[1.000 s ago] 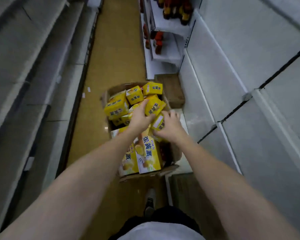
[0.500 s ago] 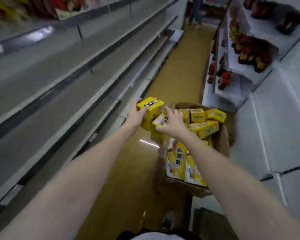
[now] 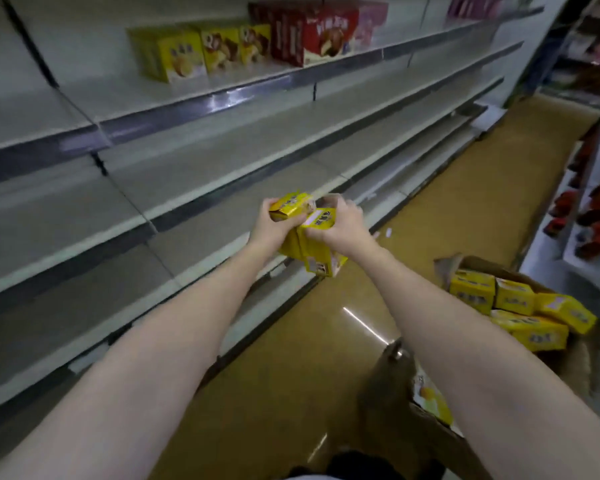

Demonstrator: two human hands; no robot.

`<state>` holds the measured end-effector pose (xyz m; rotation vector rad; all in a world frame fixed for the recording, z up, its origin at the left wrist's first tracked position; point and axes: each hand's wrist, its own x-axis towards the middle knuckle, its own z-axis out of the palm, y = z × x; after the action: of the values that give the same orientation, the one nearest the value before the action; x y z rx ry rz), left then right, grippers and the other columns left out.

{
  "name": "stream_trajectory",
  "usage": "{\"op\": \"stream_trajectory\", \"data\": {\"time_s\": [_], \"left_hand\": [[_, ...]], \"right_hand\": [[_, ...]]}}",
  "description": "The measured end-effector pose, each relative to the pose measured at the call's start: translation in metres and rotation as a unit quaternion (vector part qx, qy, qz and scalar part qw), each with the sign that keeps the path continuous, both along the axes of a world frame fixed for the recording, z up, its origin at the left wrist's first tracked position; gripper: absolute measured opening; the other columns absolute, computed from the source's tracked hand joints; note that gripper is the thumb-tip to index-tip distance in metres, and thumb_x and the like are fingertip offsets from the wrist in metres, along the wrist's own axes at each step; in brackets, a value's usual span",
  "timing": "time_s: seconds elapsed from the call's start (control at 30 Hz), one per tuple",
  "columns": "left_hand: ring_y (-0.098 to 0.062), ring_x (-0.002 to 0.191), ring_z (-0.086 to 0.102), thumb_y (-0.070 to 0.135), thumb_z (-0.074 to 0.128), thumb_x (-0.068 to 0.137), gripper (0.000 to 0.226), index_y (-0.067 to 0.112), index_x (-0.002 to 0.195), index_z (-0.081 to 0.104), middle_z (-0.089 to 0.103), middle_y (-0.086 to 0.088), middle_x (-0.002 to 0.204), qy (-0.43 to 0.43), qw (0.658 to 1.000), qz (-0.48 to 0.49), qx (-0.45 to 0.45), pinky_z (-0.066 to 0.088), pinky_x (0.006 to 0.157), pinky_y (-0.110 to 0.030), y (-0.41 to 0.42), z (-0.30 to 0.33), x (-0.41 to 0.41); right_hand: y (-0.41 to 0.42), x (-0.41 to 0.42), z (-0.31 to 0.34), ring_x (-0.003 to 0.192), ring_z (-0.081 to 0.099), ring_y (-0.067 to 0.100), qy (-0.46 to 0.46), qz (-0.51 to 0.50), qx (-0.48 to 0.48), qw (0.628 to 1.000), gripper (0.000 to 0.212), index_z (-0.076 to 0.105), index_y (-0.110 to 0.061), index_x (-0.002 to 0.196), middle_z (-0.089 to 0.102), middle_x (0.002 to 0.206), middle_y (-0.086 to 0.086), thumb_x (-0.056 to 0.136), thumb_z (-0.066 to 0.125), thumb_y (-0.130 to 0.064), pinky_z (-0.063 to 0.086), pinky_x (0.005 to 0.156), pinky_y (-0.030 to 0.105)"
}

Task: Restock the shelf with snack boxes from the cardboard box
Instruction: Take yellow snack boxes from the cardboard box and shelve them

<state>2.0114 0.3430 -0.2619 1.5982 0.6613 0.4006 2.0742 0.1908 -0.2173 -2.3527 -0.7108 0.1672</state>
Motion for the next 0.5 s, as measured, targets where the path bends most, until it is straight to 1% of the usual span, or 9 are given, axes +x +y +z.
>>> {"op": "stream_trajectory", "data": {"time_s": [0.07,0.13,0.2,0.23,0.3,0.37,0.43,0.47,0.5], "left_hand": [[-0.02,0.098,0.066,0.053,0.087,0.058,0.071,0.027,0.117,0.057,0.068,0.003,0.107,0.008,0.999,0.043,0.005,0.054,0.073,-0.03,0.02,0.014,-0.009],[-0.022,0.082,0.068,0.058,0.085,0.058,0.069,0.026,0.114,0.062,0.071,-0.003,0.106,0.012,0.997,0.08,0.012,0.049,0.058,-0.024,0.039,0.025,-0.016],[-0.016,0.063,0.064,0.057,0.082,0.066,0.062,0.027,0.117,0.064,0.071,-0.003,0.105,0.017,0.994,0.109,0.025,0.044,0.048,-0.021,0.058,0.035,-0.021],[-0.013,0.06,0.062,0.055,0.079,0.072,0.058,0.028,0.121,0.064,0.071,-0.002,0.105,0.023,0.992,0.121,0.037,0.043,0.044,-0.02,0.067,0.039,-0.022],[-0.016,0.057,0.063,0.049,0.074,0.081,0.048,0.029,0.123,0.063,0.069,-0.001,0.103,0.011,0.989,0.14,0.054,0.043,0.038,-0.02,0.081,0.054,-0.022],[-0.022,0.057,0.065,0.049,0.072,0.083,0.038,0.028,0.114,0.067,0.071,-0.004,0.099,-0.006,0.984,0.166,0.061,0.048,0.039,-0.024,0.091,0.071,-0.018],[-0.026,0.068,0.069,0.054,0.072,0.079,0.032,0.027,0.096,0.07,0.074,-0.005,0.093,-0.026,0.975,0.205,0.083,0.057,0.053,-0.033,0.103,0.088,-0.008],[-0.026,0.075,0.07,0.056,0.072,0.077,0.03,0.028,0.087,0.07,0.074,-0.003,0.089,-0.039,0.969,0.226,0.095,0.06,0.063,-0.037,0.11,0.097,-0.002],[-0.026,0.08,0.07,0.057,0.072,0.076,0.029,0.03,0.084,0.069,0.073,0.0,0.087,-0.05,0.963,0.244,0.102,0.06,0.069,-0.041,0.116,0.108,0.004]], "right_hand": [[0.021,-0.001,0.009,0.122,0.049,0.032,0.011,0.014,0.039,0.999,0.087,0.049,-0.016,0.135,0.052,0.127,0.015,0.063,0.081,-0.053,0.041,0.105,0.039],[0.041,0.0,0.017,0.119,0.051,0.028,0.008,0.022,0.075,0.997,0.082,0.048,-0.016,0.133,0.05,0.125,0.013,0.066,0.086,-0.046,0.042,0.102,0.033],[0.06,0.002,0.028,0.114,0.052,0.026,-0.003,0.032,0.104,0.994,0.081,0.05,-0.013,0.13,0.05,0.123,0.012,0.066,0.087,-0.049,0.041,0.1,0.031],[0.07,0.003,0.035,0.112,0.053,0.024,-0.007,0.04,0.116,0.992,0.079,0.051,-0.012,0.127,0.049,0.121,0.01,0.067,0.086,-0.051,0.042,0.099,0.03],[0.091,0.007,0.047,0.109,0.052,0.021,-0.009,0.051,0.146,0.988,0.076,0.052,-0.012,0.121,0.049,0.118,0.007,0.068,0.084,-0.056,0.044,0.096,0.03],[0.112,0.014,0.06,0.108,0.052,0.023,-0.024,0.055,0.186,0.981,0.083,0.048,-0.01,0.122,0.051,0.117,0.008,0.066,0.083,-0.06,0.045,0.094,0.032],[0.132,0.025,0.077,0.105,0.052,0.024,-0.055,0.066,0.222,0.971,0.08,0.046,-0.008,0.116,0.051,0.113,0.009,0.067,0.083,-0.059,0.044,0.087,0.031],[0.14,0.031,0.087,0.099,0.052,0.023,-0.067,0.071,0.236,0.967,0.074,0.045,-0.01,0.109,0.05,0.108,0.008,0.068,0.082,-0.06,0.043,0.082,0.03],[0.148,0.037,0.097,0.093,0.05,0.021,-0.077,0.078,0.245,0.963,0.069,0.043,-0.013,0.102,0.049,0.102,0.006,0.069,0.081,-0.061,0.042,0.077,0.03]]}}
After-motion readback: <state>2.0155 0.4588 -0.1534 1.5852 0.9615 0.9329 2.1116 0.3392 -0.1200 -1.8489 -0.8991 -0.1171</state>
